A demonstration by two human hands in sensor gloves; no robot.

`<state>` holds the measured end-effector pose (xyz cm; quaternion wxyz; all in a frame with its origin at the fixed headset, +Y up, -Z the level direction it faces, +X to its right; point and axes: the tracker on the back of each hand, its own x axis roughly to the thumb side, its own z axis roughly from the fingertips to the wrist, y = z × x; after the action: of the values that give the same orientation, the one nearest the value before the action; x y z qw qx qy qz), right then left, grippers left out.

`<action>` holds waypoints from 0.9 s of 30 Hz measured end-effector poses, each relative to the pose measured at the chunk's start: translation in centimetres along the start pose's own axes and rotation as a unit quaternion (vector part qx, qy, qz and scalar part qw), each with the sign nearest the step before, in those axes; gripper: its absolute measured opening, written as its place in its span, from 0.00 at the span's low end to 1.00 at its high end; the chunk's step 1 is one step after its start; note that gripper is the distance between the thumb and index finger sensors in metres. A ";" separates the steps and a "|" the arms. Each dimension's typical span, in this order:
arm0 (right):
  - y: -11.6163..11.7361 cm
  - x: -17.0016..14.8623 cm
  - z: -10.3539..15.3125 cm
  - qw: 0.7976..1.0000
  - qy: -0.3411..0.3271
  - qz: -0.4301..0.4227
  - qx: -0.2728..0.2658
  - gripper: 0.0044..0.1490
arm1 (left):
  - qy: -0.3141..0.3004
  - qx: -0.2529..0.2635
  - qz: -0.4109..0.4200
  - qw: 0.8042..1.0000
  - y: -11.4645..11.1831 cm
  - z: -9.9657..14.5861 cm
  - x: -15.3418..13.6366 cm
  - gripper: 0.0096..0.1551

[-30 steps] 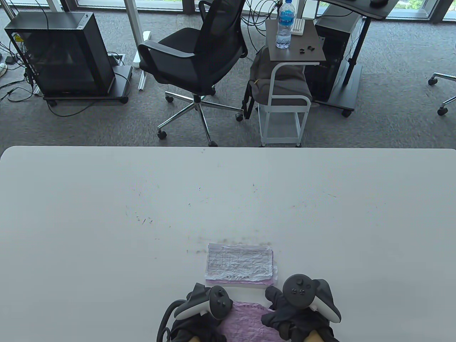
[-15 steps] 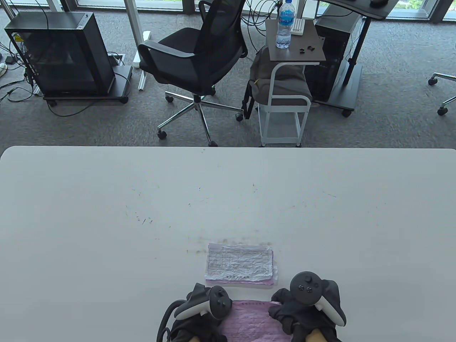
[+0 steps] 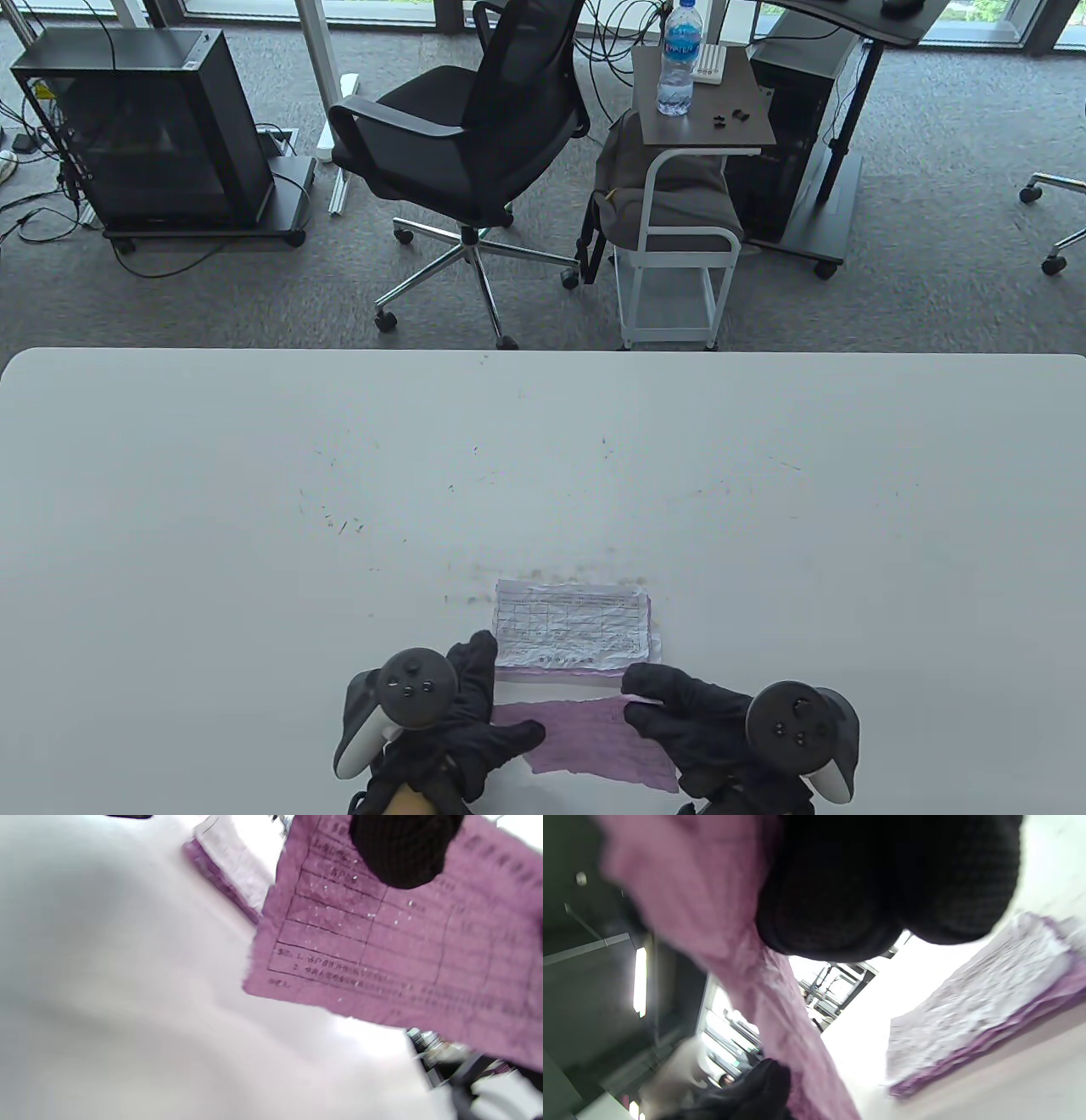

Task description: Flatten crumpled invoices and stack

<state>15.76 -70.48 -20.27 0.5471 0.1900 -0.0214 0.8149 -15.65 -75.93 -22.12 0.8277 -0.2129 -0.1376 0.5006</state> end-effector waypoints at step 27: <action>-1.0 -3.1 0.3 0.993 0.104 -0.026 -0.048 0.38 | -0.131 0.062 0.009 0.989 -0.1 0.7 3.2 0.30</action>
<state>17.74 -72.93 -21.18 0.5760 0.0780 0.0017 0.8137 -14.43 -72.99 -21.45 0.8094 -0.0953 -0.2114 0.5395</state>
